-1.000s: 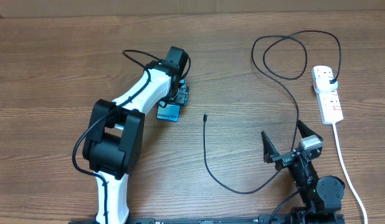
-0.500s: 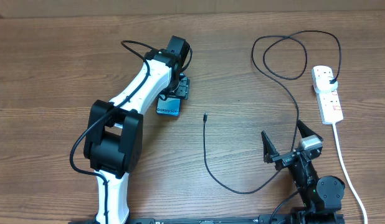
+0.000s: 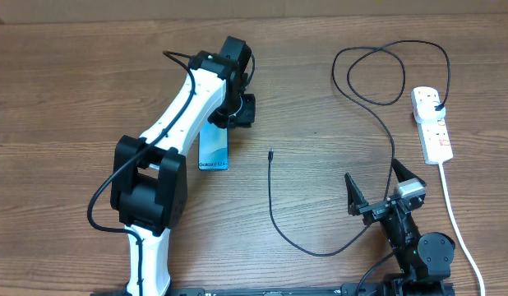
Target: Plug charger to phone and switch on socket
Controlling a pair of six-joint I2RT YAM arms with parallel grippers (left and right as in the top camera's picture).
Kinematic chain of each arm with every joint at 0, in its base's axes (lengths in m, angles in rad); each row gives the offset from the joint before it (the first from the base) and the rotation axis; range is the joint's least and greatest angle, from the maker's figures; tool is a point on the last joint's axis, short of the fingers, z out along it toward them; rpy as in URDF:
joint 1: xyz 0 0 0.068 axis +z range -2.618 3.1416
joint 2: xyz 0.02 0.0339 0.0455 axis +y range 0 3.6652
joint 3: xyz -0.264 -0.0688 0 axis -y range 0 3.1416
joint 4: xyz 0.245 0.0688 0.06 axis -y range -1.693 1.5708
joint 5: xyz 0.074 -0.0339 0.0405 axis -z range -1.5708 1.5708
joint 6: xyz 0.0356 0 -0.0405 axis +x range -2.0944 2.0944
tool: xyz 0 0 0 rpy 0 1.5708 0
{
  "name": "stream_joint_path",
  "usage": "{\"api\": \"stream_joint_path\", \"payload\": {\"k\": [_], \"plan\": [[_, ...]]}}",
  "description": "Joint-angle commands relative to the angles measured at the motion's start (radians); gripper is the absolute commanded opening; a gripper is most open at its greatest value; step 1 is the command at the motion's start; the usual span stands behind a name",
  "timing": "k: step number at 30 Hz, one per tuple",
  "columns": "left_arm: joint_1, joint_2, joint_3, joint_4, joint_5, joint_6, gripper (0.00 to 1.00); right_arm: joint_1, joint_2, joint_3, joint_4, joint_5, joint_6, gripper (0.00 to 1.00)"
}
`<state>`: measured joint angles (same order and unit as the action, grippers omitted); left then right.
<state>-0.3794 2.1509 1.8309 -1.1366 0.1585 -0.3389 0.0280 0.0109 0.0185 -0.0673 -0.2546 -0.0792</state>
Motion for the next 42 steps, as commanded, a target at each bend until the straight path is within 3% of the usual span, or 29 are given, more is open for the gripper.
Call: {"api": "stream_joint_path", "payload": {"k": [1, 7, 19, 42], "plan": [[0.015, 0.001, 0.051, -0.023, -0.009, -0.009, 0.97, 0.007, -0.008, -0.011, 0.005, 0.010, -0.004, 1.00], [0.022, 0.000, 0.038, -0.089, -0.203, -0.071, 1.00, 0.007, -0.008, -0.011, 0.005, 0.009, -0.004, 1.00], [0.067, 0.000, -0.175, 0.074, -0.185, -0.092, 1.00, 0.007, -0.008, -0.011, 0.005, 0.010, -0.004, 1.00], [0.085, 0.000, -0.313, 0.207, -0.132, -0.039, 0.99, 0.007, -0.008, -0.011, 0.005, 0.009, -0.004, 1.00]]}}
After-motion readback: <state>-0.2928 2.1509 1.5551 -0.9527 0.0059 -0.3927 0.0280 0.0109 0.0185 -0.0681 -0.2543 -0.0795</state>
